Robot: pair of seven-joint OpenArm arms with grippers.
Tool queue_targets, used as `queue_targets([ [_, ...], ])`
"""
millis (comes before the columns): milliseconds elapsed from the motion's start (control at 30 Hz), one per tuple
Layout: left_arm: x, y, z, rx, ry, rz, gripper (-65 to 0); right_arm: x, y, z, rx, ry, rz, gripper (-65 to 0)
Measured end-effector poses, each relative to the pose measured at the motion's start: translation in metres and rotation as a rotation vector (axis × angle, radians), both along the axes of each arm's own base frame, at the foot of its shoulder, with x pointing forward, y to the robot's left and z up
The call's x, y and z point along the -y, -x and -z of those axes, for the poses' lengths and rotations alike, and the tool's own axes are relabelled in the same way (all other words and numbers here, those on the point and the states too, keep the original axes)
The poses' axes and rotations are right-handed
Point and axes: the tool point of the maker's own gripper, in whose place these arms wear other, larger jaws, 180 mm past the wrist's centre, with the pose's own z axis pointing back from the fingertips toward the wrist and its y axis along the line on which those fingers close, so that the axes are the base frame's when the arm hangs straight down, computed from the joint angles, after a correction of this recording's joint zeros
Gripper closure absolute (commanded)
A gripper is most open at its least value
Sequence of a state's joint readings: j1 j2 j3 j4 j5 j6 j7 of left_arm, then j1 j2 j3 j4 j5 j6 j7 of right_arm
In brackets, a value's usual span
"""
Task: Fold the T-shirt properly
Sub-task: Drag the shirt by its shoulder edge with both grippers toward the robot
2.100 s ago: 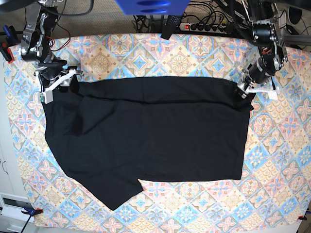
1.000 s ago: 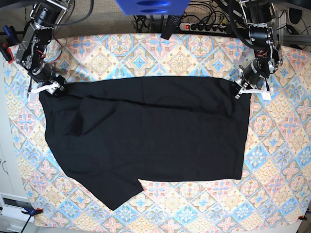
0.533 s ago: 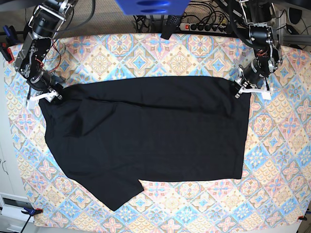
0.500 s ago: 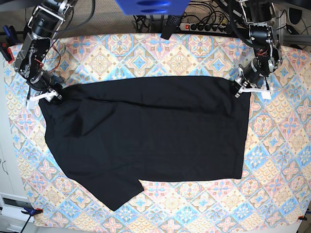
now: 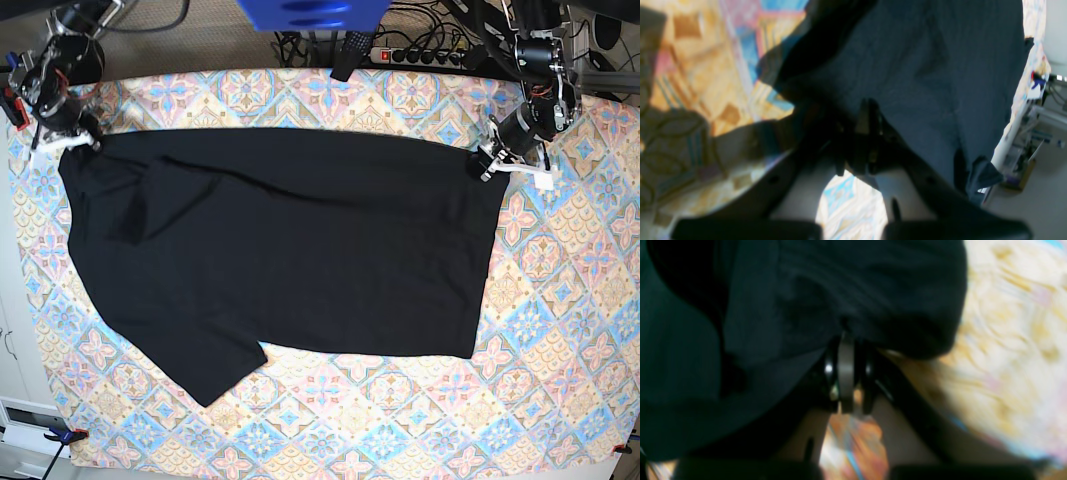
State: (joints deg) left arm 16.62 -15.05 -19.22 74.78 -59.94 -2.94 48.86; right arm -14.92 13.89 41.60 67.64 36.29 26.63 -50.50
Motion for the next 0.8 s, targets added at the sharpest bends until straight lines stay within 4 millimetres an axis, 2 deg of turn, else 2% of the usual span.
queue_targets([
  [133,0.003,0.019,-0.002,-0.015,-0.010,0.023,-0.6,0.002,0.033,-0.004,-0.064,0.050,-0.058,0.0],
  [267,0.005,0.042,-0.008,-0.045,-0.043,0.059,-0.6,0.002,0.051,-0.012,-0.106,0.098,-0.100,0.0],
  [400,0.004,0.066,-0.014,-0.078,-0.091,0.089,-0.6,-0.010,0.070,-0.012,-0.177,0.094,-0.136,0.0],
  [467,0.002,0.080,-0.014,-0.100,-0.098,0.093,-0.6,-0.010,0.072,-0.018,-0.175,0.107,-0.152,0.0],
  [567,0.002,0.090,-0.013,-0.115,-0.099,0.094,-0.6,-0.012,0.074,-0.022,-0.168,0.115,-0.155,-0.1],
  [733,0.001,0.095,-0.012,-0.120,-0.102,0.095,-1.2,-0.015,0.077,-0.019,-0.181,0.107,-0.154,-0.7],
  [800,0.001,0.095,-0.012,-0.121,-0.103,0.097,-1.5,-0.015,0.077,-0.019,-0.180,0.108,-0.154,-3.8],
])
